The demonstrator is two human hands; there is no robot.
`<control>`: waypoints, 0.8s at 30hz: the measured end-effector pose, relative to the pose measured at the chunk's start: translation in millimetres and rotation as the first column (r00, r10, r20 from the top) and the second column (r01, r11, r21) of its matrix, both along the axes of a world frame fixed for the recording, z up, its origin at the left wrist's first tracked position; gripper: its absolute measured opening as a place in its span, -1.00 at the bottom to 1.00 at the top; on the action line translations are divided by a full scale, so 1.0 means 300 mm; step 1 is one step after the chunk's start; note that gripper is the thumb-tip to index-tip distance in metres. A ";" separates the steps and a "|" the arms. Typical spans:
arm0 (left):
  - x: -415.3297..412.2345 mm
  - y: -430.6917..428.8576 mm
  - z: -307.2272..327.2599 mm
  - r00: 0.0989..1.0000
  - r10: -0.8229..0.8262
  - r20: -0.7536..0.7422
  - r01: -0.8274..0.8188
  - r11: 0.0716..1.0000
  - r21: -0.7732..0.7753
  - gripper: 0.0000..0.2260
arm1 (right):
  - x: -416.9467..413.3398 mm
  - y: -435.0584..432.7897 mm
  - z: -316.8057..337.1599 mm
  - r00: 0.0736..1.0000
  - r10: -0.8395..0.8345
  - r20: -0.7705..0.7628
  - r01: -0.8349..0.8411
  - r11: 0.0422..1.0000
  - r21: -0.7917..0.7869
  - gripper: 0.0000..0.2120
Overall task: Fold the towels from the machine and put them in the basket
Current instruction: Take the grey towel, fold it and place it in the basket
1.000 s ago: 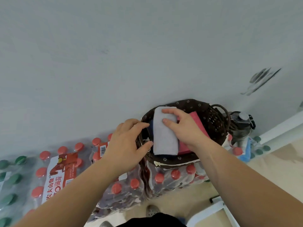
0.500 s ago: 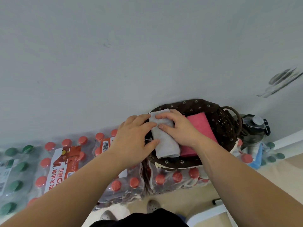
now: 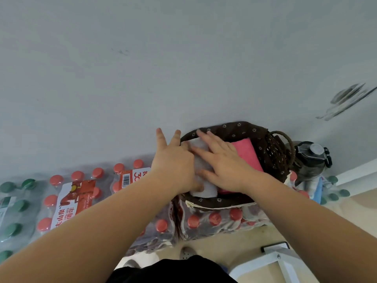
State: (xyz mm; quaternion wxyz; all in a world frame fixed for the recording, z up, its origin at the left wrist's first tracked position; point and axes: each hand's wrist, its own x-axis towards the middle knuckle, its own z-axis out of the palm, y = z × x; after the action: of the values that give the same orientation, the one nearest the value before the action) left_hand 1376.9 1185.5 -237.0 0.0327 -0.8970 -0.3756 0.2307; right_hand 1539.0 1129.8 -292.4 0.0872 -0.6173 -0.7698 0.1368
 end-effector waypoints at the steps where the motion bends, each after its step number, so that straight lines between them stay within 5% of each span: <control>1: 0.007 0.005 0.002 1.000 -0.009 -0.018 0.009 1.000 0.001 -0.08 | 0.016 -0.007 0.008 0.996 0.074 0.046 -0.071 0.996 -0.052 -0.27; 7: -0.009 0.024 -0.027 0.997 -0.043 -0.065 0.044 0.999 0.017 0.05 | 0.065 0.026 -0.006 0.963 0.217 0.161 -0.153 0.930 -0.334 0.01; 11: -0.017 0.040 -0.023 0.992 -0.085 -0.088 0.085 0.996 0.003 -0.10 | 0.049 0.047 -0.023 0.955 0.229 0.188 -0.131 0.895 -0.426 0.09; 17: -0.019 0.022 -0.031 0.990 -0.097 -0.102 0.101 0.994 0.034 -0.26 | 0.032 0.053 0.000 0.952 0.216 0.216 -0.078 0.856 -0.511 0.06; 24: 0.009 0.043 -0.074 0.967 -0.128 -0.222 0.141 0.989 0.046 -0.28 | 0.003 0.053 0.011 0.974 0.135 0.181 -0.023 0.859 -0.512 -0.19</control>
State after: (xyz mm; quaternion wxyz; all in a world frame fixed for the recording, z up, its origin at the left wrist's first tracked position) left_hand 1379.7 1198.4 -259.0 0.1166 -0.8882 -0.3150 0.3134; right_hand 1540.0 1145.8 -289.2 -0.1657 -0.5972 -0.7364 0.2714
